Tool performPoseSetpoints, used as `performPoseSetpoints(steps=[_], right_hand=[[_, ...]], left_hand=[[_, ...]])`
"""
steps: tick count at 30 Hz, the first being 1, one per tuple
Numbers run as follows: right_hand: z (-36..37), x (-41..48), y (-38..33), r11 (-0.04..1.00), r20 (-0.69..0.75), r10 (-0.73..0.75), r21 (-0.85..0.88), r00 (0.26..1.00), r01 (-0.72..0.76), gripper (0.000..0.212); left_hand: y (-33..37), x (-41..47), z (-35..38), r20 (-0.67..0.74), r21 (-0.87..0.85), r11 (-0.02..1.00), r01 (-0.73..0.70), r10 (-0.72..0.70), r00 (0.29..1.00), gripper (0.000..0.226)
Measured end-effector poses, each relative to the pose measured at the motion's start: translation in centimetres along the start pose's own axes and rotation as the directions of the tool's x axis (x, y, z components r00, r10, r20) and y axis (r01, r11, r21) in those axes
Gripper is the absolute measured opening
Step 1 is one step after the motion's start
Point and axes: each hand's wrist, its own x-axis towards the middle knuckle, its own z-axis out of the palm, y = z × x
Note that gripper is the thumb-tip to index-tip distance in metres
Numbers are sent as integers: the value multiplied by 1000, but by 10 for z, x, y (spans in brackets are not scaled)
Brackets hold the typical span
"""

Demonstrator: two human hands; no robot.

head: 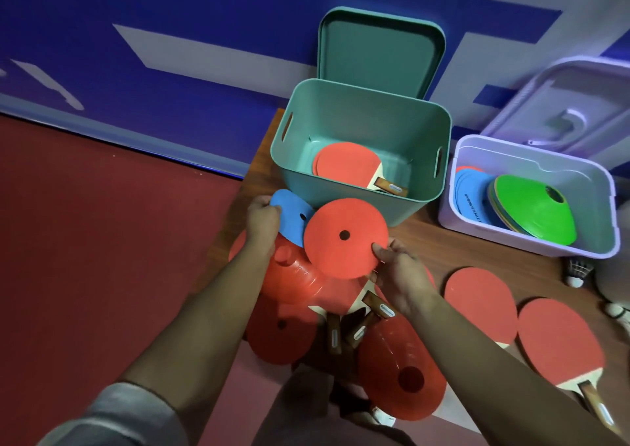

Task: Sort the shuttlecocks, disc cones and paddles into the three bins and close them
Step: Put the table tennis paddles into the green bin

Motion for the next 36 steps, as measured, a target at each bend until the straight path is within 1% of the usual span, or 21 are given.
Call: performPoseSetpoints(steps=[2, 4, 7, 9, 10, 13, 15, 16, 17, 18, 20, 21, 22, 23, 25, 26, 27, 29, 33, 35, 36], right_hand=[[3, -1, -1, 998, 39, 36, 51, 999, -38, 13], [7, -5, -2, 993, 62, 69, 87, 996, -75, 12], [8, -17, 0, 999, 3, 41, -10, 999, -41, 10], [2, -29, 1, 986, -75, -65, -159, 995, 53, 1], [-3, -33, 0, 973, -98, -116, -209, 988, 93, 3], [-25, -49, -4, 972, -82, -110, -219, 991, 90, 9], [-44, -57, -3, 938, -78, -141, -330, 987, 107, 17], [-53, -64, -3, 910, -74, -173, -394, 982, 130, 19], [-62, -70, -3, 886, -51, -202, -434, 978, 161, 20], [-70, -77, -3, 874, -19, -220, -448, 975, 189, 17], [-87, -86, 0, 841, 12, -244, -494, 970, 218, 10], [-100, -86, 5, 789, 1, -259, -576, 966, 212, 16], [-112, -87, 10, 681, -4, -257, -710, 966, 179, 28], [-123, -89, 16, 529, -19, -235, -841, 972, 112, 46], [-143, -91, 39, 247, -71, -181, -969, 981, -25, 88], [-150, -94, 50, 171, -92, -156, -983, 984, -65, 99], [-153, -96, 59, 125, -106, -137, -988, 985, -89, 101], [-155, -97, 73, 118, -132, -104, -986, 986, -120, 94], [-157, -88, 86, 234, -160, -113, -964, 981, -131, 81], [-159, -86, 86, 220, -102, -136, -973, 985, -71, 69], [-158, -88, 83, 186, -74, -144, -981, 987, -46, 57]], left_hand=[[3, -14, -8, 51, -119, 992, 41, -35, 998, 23], [5, -32, -18, 173, -217, 970, 107, -70, 982, 25], [2, -61, -23, 314, -324, 924, 205, -100, 944, 28], [-3, -81, -20, 378, -341, 910, 235, -96, 921, 35], [-5, -90, -18, 409, -336, 911, 239, -88, 908, 37], [-7, -126, 2, 503, -322, 906, 273, -80, 860, 34], [-7, -153, 17, 562, -293, 890, 348, -134, 816, 30], [-11, -165, 24, 585, -263, 901, 345, -135, 800, 26], [-16, -173, 28, 582, -230, 928, 294, -111, 806, 18], [-21, -181, 32, 559, -216, 949, 228, -71, 826, 19], [-29, -187, 33, 496, -222, 961, 166, -36, 868, 34], [-31, -191, 32, 455, -238, 959, 155, -31, 890, 36], [-34, -192, 30, 413, -260, 954, 151, -32, 910, 37], [-36, -192, 27, 379, -280, 949, 147, -32, 925, 36], [-42, -193, 18, 331, -307, 942, 136, -28, 943, 36], [-45, -194, 14, 311, -311, 942, 127, -25, 950, 36], [-49, -195, 9, 295, -307, 944, 122, -28, 955, 37], [-55, -200, 1, 272, -310, 943, 119, -32, 962, 39], [-65, -208, -18, 257, -315, 940, 131, -49, 965, 44], [-65, -210, -26, 272, -319, 936, 148, -60, 961, 44], [-63, -209, -30, 286, -318, 935, 154, -60, 956, 43]])
